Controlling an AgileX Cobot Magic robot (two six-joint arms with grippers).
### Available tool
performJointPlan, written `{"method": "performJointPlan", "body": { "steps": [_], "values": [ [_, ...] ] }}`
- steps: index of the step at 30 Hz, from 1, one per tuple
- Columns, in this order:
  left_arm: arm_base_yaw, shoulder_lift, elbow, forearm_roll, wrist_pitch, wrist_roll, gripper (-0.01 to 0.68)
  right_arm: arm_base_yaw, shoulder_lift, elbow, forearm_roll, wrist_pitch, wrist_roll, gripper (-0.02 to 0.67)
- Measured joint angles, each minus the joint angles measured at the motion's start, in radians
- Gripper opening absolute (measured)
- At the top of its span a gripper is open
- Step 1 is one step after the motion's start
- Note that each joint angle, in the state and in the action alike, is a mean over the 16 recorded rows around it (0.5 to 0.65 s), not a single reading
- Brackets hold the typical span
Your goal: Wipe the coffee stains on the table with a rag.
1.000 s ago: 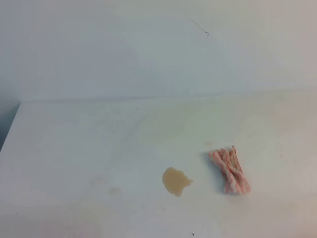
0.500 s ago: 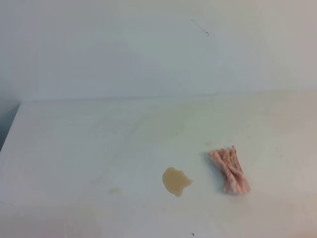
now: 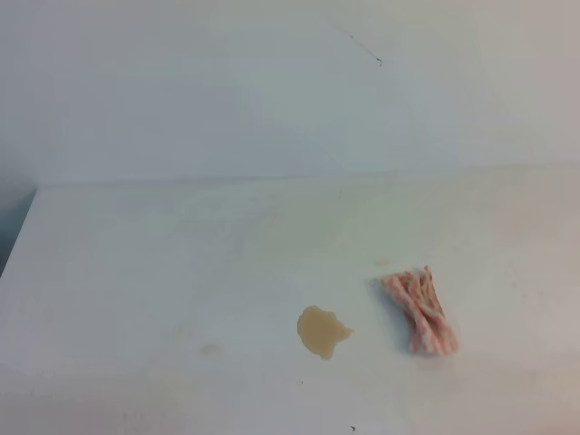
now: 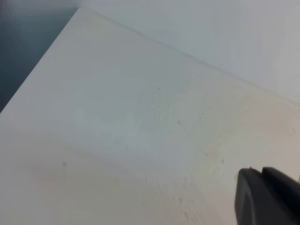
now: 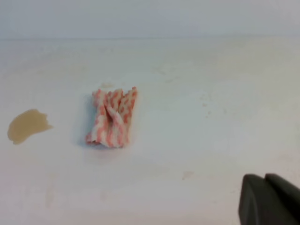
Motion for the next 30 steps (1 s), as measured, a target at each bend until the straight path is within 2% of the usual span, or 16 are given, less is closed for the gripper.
{"method": "performJointPlan", "body": {
  "steps": [22,30],
  "values": [
    [0.0,0.0,0.0,0.0,0.0,0.0,0.001,0.0,0.0,0.0,-0.005,-0.006,-0.001,-0.004],
    [0.0,0.0,0.0,0.0,0.0,0.0,0.001,0.0,0.0,0.0,0.027,-0.148,-0.002,-0.004]
  ]
}}
